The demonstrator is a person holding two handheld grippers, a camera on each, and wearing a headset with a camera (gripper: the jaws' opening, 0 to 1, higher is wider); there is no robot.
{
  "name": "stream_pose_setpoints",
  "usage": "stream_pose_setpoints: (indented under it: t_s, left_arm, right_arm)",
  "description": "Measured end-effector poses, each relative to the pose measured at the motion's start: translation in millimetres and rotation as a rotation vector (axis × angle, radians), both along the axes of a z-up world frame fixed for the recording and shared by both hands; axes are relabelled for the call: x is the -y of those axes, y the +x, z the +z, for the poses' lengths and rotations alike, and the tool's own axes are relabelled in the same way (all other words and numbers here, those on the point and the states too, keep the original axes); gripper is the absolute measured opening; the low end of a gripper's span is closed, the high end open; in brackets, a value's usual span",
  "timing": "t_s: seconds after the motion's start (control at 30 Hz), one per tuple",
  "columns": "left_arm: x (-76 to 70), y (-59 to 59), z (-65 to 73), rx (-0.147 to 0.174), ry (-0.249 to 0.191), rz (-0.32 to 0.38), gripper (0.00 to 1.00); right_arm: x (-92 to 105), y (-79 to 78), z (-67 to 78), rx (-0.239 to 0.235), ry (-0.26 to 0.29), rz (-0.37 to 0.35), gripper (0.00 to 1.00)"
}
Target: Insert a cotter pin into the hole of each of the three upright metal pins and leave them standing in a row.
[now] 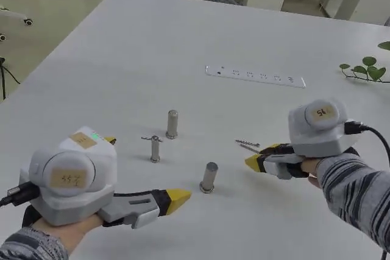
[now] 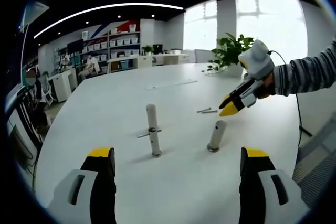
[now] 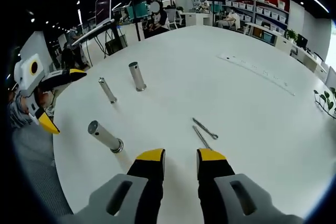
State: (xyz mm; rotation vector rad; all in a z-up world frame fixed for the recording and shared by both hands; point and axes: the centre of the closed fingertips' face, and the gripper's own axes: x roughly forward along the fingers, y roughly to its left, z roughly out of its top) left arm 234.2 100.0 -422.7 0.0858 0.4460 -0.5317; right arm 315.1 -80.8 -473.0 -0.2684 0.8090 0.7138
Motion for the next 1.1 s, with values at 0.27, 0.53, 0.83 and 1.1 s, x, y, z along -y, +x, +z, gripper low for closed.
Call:
stream_pose_setpoints:
  t_s: [0.27, 0.53, 0.83, 1.1]
  left_arm:
    - [1.5, -0.2, -0.5, -0.003, -0.004, -0.007, 0.97]
    - [-1.1, -0.6, -4.8, -0.023, 0.009, 0.001, 0.95]
    - [-2.6, 0.3, -5.0, -0.027, -0.003, 0.006, 0.94]
    - [-4.0, -0.2, -7.1, -0.033, 0.006, 0.007, 0.92]
  right_arm:
    - [5.1, 13.6, -8.5, -0.017, -0.062, 0.014, 0.17]
    - [8.9, 20.7, -15.5, -0.037, -0.093, 0.028, 0.14]
    - [13.1, 23.9, -17.9, -0.071, -0.14, 0.047, 0.07]
    - [12.6, 22.3, -19.7, -0.059, -0.239, 0.174, 0.0]
